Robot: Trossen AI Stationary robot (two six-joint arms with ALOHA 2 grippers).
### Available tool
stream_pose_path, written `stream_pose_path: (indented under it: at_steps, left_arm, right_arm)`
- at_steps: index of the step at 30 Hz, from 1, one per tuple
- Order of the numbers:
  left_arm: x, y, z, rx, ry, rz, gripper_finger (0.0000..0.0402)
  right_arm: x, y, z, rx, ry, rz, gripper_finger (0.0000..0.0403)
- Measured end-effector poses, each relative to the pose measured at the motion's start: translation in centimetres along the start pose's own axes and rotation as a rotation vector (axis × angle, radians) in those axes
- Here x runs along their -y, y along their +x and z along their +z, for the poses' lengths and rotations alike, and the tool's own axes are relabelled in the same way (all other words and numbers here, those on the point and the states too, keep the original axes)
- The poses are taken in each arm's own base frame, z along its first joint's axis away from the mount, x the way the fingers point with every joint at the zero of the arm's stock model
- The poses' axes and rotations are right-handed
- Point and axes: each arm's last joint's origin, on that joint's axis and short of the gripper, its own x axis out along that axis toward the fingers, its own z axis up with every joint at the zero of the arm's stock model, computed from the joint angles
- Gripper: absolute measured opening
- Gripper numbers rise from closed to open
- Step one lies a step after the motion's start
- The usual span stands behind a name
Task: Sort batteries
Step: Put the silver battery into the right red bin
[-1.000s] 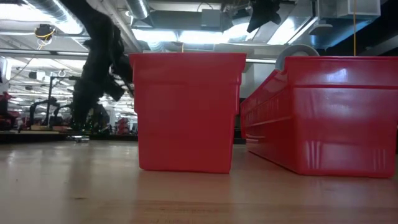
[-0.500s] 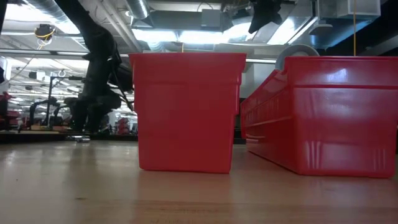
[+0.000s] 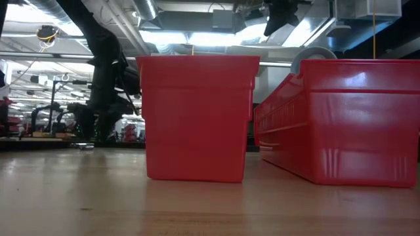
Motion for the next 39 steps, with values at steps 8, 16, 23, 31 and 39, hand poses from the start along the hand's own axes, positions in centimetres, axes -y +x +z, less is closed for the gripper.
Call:
stream_pose_path:
  at_steps: [8,16,23,31,39]
  left_arm:
    - [0.3,1.4,-1.1,-0.007,0.001,0.05,0.0167]
    - [0.7,1.6,-0.8,0.027,-0.082,0.019,0.0136]
    - [1.5,2.5,-0.9,0.004,-0.054,0.09,0.0112]
    - [2.3,2.6,-1.0,-0.005,0.01,0.063,0.0072]
    - [2.4,2.7,-1.2,-0.02,0.023,0.039,0.0011]
  right_arm:
    - [0.0,0.0,0.0,0.0,-0.003,0.0,0.0005]
    - [0.0,0.0,0.1,0.007,-0.02,-0.001,0.0005]
    - [0.0,0.0,0.0,-0.001,-0.021,0.0,0.0005]
    - [0.0,0.0,-0.2,-0.018,-0.02,0.0,0.0005]
    - [0.0,0.0,-0.2,-0.021,-0.019,0.0,0.0005]
